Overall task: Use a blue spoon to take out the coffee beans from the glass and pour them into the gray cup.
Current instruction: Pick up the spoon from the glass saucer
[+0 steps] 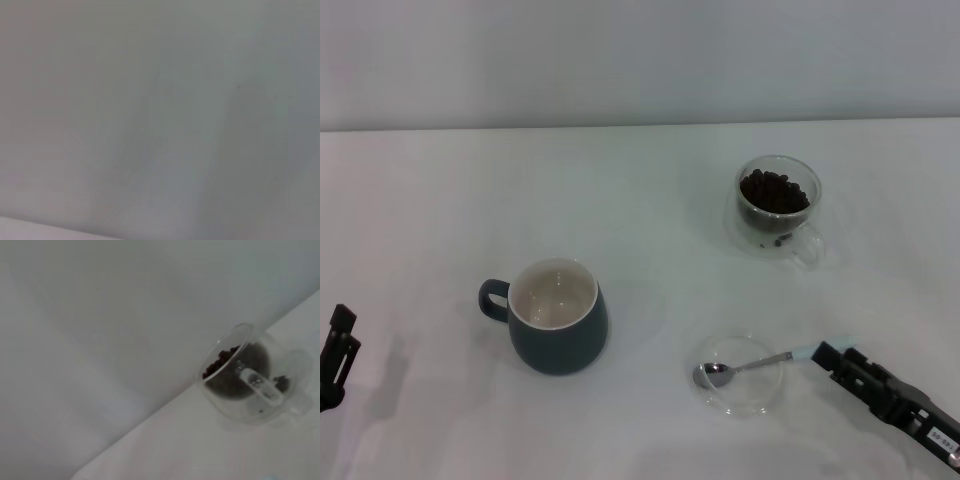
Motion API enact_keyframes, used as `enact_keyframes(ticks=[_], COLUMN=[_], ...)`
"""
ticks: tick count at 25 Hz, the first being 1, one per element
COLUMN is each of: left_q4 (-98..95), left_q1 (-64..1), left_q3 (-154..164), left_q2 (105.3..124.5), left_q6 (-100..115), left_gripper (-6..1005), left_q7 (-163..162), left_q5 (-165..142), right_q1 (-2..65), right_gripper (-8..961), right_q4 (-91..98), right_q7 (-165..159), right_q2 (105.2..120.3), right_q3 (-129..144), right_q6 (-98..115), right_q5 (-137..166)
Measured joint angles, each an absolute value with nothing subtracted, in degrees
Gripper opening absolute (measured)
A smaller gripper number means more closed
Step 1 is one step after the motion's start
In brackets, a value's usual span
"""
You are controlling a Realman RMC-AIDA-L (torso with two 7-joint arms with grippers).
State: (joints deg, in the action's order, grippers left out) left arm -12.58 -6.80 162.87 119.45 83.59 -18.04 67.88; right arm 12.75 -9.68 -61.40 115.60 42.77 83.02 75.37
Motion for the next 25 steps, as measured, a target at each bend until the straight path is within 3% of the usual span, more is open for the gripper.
enact_keyframes(ticks=[18, 25], left_q4=[-12.69, -12.55], left_q1=[-7.38, -7.38], left_q3=[162.86, 162.86], left_q2=[119.53, 119.53], left_q6=[83.49, 83.49], left_gripper=[699, 699], left_q7=[-18.04, -18.08], left_q5=[67.31, 67.33], right_q1=[16.04, 16.02], right_gripper=[860, 573], right_q4=[-9.65, -9.97], right_q7=[-61.60, -62.00], right_q2=[115.66, 115.66], right_q3=[42.78, 42.52], right_q6=[81.11, 80.67], right_q5=[76.91, 76.91])
